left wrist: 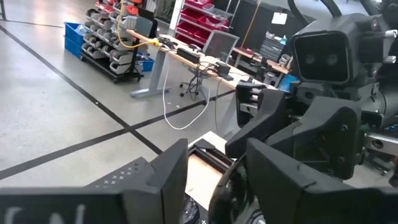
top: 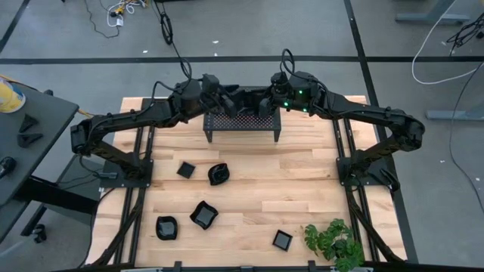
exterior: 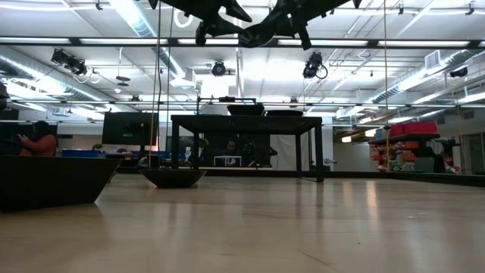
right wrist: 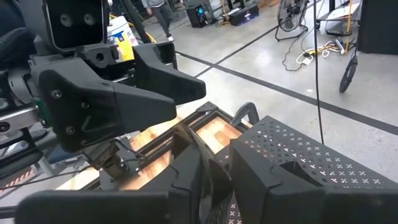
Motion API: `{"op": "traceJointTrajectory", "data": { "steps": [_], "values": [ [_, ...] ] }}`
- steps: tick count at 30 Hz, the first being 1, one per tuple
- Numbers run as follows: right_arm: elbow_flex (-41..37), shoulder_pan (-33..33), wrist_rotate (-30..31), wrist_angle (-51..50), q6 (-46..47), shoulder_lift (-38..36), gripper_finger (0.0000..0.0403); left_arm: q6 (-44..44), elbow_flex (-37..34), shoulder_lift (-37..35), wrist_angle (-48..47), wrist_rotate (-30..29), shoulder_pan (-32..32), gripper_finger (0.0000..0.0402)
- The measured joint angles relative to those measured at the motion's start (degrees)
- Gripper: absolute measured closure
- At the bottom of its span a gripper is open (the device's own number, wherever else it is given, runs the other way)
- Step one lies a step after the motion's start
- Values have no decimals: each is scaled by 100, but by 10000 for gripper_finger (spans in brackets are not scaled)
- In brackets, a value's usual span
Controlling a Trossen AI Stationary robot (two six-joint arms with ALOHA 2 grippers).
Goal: Pick & Place Mini shaped plates
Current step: Stack the leaf shaped plate on top of the other leaf shaped plate on the shelf
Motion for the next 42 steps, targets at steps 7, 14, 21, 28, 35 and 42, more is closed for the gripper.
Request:
{"op": "traceJointTrajectory", "data": {
  "steps": [7,14,21,28,35,42],
  "values": [
    [0,0,0,-48,13,0,362,-11,0,0,-4,0,-2,207],
    [0,0,-4,-66,38,0,393,-11,1,-36,94,12,-2,210],
    [0,0,-44,-66,92,0,398,447,409,-365,300,15,2,211],
    [0,0,-46,-64,92,0,397,716,930,-415,-101,20,28,211],
    [0,-6,-18,-63,92,0,398,560,935,-413,-652,19,19,211],
    [0,-116,22,-66,70,0,398,402,925,-341,-1325,79,17,211]
  ]
}}
